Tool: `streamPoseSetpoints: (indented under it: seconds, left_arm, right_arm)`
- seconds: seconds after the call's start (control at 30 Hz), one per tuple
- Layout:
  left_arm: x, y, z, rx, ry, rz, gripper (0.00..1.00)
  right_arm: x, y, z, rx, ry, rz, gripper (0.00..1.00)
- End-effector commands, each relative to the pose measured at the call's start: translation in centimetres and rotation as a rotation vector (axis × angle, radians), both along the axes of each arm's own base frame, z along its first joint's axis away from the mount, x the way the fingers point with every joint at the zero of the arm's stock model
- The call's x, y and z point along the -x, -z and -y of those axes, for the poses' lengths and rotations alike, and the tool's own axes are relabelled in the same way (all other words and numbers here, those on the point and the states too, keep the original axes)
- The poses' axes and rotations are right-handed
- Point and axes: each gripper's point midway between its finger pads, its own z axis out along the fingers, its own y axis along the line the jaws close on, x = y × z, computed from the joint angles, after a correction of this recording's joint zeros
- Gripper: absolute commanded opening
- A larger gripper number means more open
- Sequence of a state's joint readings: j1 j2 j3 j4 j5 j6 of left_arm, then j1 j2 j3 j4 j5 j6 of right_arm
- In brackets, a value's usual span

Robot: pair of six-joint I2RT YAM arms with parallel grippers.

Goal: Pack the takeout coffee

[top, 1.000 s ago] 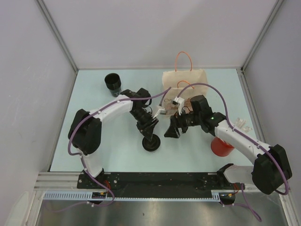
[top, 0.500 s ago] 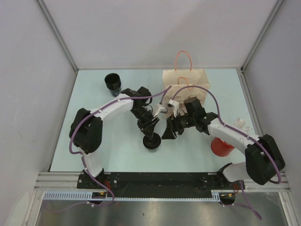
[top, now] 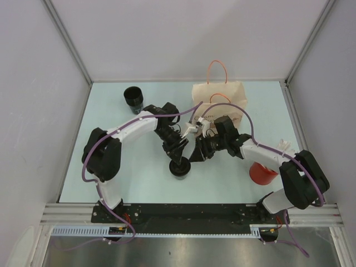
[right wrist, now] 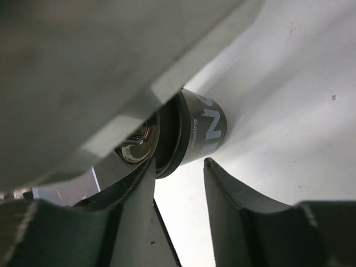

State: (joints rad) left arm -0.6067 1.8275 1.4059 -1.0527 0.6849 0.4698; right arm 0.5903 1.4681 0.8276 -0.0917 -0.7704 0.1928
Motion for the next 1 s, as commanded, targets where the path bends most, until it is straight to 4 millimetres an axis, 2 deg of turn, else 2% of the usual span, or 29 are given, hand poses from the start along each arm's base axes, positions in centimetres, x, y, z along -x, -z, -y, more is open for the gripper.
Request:
streamPoseSetpoints:
  seconds: [0.0,0.1,0.43,0.9,0.97]
  left_arm:
    - [-2.1,3.7,-1.8,-0.126,0.022,0.129,0.49]
    - [-1.9,3.9,-1.8,-0.122,0.015,0.115,0.49]
    - [-1.6,3.9,-1.3,-0.096,-0.003,0.095,0.49]
    - [-1.8,3.9,-1.2,-0.092,-0.020,0.105,0.50]
    - [-1.8,3.9,-1.2,-0.092,-0.018,0.109,0.50]
  right_arm:
    - [0.4,0.7,-0.3,0.003,0.016,-0.022,0.42]
    - [0.3,1.1,-0.2,0.011,0.026,-0.024,0.38]
    - [0.3,1.6,0.2,0.023,0.052,-0.038,0.34]
    - [0.7,1.7,-0.1,-0.004,0.055,-0.120,0.34]
    - [0.4,1.1,-0.4,-0.036,0.048,-0.102,0.34]
